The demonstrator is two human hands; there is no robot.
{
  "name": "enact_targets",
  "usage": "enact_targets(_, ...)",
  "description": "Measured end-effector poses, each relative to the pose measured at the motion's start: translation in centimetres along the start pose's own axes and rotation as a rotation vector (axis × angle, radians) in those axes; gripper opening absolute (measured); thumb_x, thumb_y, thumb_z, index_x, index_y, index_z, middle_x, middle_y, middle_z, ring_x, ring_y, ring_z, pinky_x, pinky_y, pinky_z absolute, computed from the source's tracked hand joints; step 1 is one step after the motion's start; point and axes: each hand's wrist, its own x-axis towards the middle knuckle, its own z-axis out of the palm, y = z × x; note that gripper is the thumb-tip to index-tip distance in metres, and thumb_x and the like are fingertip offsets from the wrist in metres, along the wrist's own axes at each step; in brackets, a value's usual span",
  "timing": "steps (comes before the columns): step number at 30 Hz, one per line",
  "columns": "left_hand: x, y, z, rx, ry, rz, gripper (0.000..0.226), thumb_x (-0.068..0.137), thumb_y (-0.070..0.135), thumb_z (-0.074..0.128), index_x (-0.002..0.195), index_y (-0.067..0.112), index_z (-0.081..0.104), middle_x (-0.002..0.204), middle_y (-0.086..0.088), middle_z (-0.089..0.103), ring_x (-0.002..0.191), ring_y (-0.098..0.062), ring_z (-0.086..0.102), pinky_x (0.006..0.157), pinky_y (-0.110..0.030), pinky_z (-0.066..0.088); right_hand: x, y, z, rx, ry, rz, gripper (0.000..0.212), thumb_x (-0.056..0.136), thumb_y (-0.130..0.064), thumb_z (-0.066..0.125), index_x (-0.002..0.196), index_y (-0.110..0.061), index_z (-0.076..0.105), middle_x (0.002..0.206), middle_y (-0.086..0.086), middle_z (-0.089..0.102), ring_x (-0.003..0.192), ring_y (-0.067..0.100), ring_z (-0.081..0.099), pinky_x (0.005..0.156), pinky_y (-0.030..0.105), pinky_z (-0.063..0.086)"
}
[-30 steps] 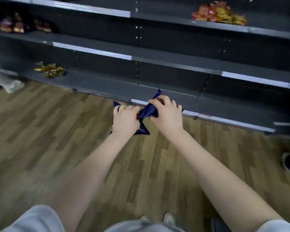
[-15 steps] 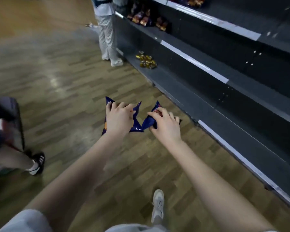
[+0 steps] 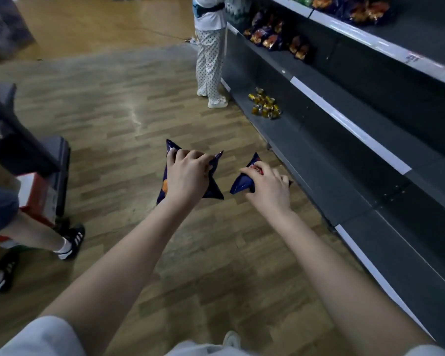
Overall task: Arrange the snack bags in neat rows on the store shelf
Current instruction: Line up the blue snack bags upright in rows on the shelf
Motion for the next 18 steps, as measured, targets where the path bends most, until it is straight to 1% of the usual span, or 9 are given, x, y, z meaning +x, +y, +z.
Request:
enact_targets(4,3.0,-0.2,2.3,0.007,0.018,-0.012,0.027,0.081,0.018,0.048,0.090,0.021,0.073,0.091,-0.002,0.071,0.088,-0.034,0.058,0.096,-0.051,0.036,4.0,1.0,0.6,0.002,-0.015,-0.042,0.054,0.084,-0.026,0.065,0.134,-0.037,0.048,0.144,-0.001,0.039,0.123,0.026,0.043,0.104,0.045,0.029)
enact_targets(9,8.0,-1.5,5.5,0.008,0.037,-0.062,0.029,0.080,0.019,0.046,0.090,0.020,0.074,0.089,-0.003,0.072,0.087,-0.036,0.059,0.094,-0.054,0.038,10.6,2.3,1.6,-0.001,-0.018,-0.074,0.052,0.084,-0.031,0.066,0.133,-0.037,0.049,0.144,0.000,0.040,0.123,0.027,0.043,0.102,0.045,0.029)
enact_targets(11,10.4,-2.2,7.1,-0.003,0.010,-0.078,0.029,0.080,0.019,0.046,0.090,0.020,0.073,0.090,-0.004,0.071,0.087,-0.036,0.059,0.094,-0.054,0.037,13.3,2.5,2.3,0.010,-0.023,-0.065,0.052,0.084,-0.031,0.066,0.133,-0.037,0.049,0.143,0.000,0.041,0.123,0.027,0.043,0.102,0.045,0.030)
enact_targets(15,15.7,-4.0,10.5,-0.011,-0.108,-0.060,0.033,0.083,0.020,0.042,0.098,0.021,0.071,0.099,-0.005,0.070,0.095,-0.035,0.055,0.099,-0.054,0.031,19.1,2.9,4.1,0.026,-0.043,-0.017,0.053,0.083,-0.032,0.067,0.133,-0.037,0.049,0.143,-0.001,0.041,0.123,0.026,0.043,0.104,0.044,0.029)
enact_targets(18,21.2,-5.6,12.4,-0.021,-0.117,-0.028,0.037,0.082,0.022,0.038,0.098,0.022,0.071,0.099,-0.004,0.070,0.094,-0.034,0.055,0.099,-0.052,0.032,24.7,2.9,4.9,0.030,-0.033,0.017,0.053,0.083,-0.032,0.066,0.133,-0.038,0.048,0.143,-0.002,0.040,0.123,0.025,0.043,0.102,0.043,0.029)
